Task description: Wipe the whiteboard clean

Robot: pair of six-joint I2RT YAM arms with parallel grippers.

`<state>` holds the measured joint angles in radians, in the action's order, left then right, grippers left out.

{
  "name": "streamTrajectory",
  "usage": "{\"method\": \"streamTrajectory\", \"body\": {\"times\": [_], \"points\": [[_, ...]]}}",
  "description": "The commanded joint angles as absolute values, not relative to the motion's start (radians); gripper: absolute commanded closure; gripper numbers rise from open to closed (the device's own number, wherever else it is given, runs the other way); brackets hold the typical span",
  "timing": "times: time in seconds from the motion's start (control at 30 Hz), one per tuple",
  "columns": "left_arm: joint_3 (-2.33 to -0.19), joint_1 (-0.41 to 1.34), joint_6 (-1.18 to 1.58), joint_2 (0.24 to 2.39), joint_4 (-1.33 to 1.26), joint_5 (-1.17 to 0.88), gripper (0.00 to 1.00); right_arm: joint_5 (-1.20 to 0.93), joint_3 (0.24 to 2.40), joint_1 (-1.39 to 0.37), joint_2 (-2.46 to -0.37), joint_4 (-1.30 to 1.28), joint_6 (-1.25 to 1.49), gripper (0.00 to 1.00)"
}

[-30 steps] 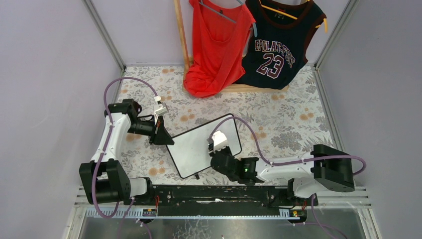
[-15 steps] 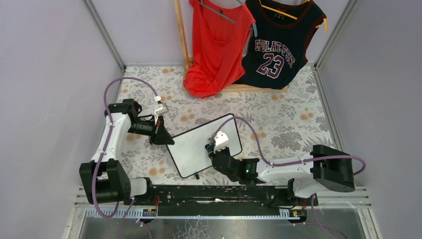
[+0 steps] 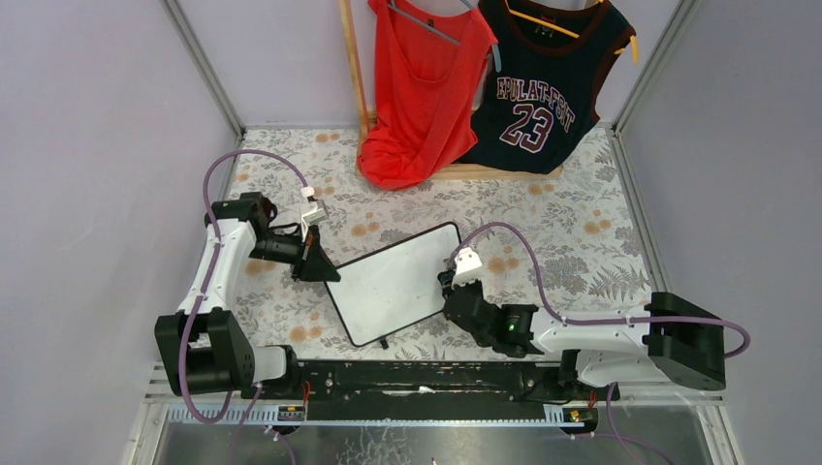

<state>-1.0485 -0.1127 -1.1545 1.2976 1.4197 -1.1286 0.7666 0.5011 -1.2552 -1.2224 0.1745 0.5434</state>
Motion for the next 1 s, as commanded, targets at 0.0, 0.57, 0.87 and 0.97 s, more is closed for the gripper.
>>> {"method": "streamTrajectory", "body": {"times": [0.0, 0.57, 0.87, 0.97], "points": [[-1.056, -0.100, -1.202, 1.300, 1.453, -1.129, 1.00, 0.761, 0.551, -1.254, -1.283, 0.199, 0.542, 1.00], [-1.055, -0.100, -1.203, 1.293, 1.453, -1.129, 1.00, 0.709, 0.794, -1.414, -1.600, 0.382, 0.523, 1.00], [-1.055, -0.100, -1.203, 1.294, 1.453, -1.129, 1.00, 0.812, 0.674, -1.362, -1.503, 0.305, 0.561, 1.00], [-1.055, -0.099, -1.202, 1.295, 1.453, -1.128, 1.00, 0.827, 0.594, -1.318, -1.421, 0.277, 0.570, 1.00]]}}
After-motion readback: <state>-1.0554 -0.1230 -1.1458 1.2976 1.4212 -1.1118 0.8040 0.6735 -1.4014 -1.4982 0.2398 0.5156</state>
